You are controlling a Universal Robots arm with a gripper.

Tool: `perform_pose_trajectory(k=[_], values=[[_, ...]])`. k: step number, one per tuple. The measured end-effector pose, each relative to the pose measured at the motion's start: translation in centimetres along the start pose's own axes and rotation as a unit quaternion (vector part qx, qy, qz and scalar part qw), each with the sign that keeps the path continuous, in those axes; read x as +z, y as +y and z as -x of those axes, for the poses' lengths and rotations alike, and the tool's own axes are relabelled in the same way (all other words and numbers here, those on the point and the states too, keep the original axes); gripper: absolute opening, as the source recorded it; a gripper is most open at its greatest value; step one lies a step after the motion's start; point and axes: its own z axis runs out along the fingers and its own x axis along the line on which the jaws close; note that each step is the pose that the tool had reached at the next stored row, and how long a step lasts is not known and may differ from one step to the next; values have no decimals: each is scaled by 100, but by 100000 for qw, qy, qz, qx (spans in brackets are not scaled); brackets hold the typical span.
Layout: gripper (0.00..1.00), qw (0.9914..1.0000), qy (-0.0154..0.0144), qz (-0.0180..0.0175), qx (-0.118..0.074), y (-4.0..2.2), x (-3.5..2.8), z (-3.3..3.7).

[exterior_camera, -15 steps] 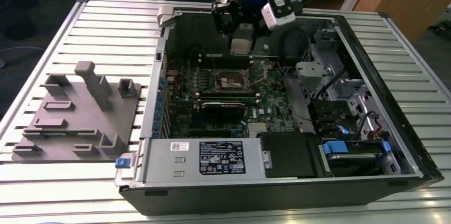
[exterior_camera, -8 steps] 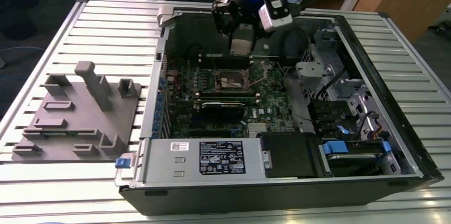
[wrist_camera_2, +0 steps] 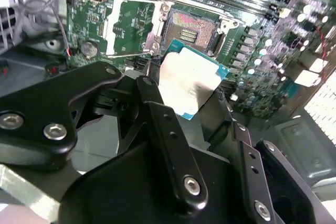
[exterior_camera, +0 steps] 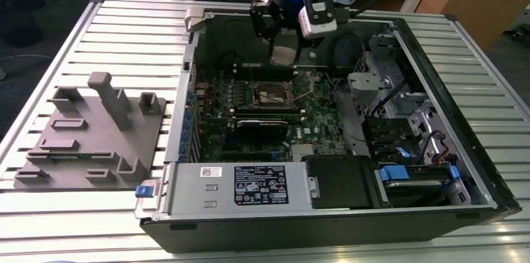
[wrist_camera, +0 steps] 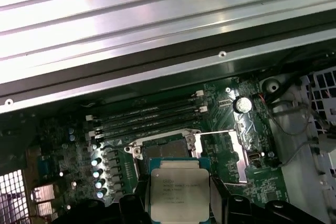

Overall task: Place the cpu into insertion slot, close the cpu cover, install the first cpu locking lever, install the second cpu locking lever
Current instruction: 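Place the cpu into insertion slot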

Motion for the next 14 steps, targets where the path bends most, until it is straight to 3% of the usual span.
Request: perform_pose_trajectory(k=[5, 14], values=[[54, 99949, -284, 60, 3194, 0, 5, 0], [54, 99942, -304, 71, 3391, 0, 6, 0]])
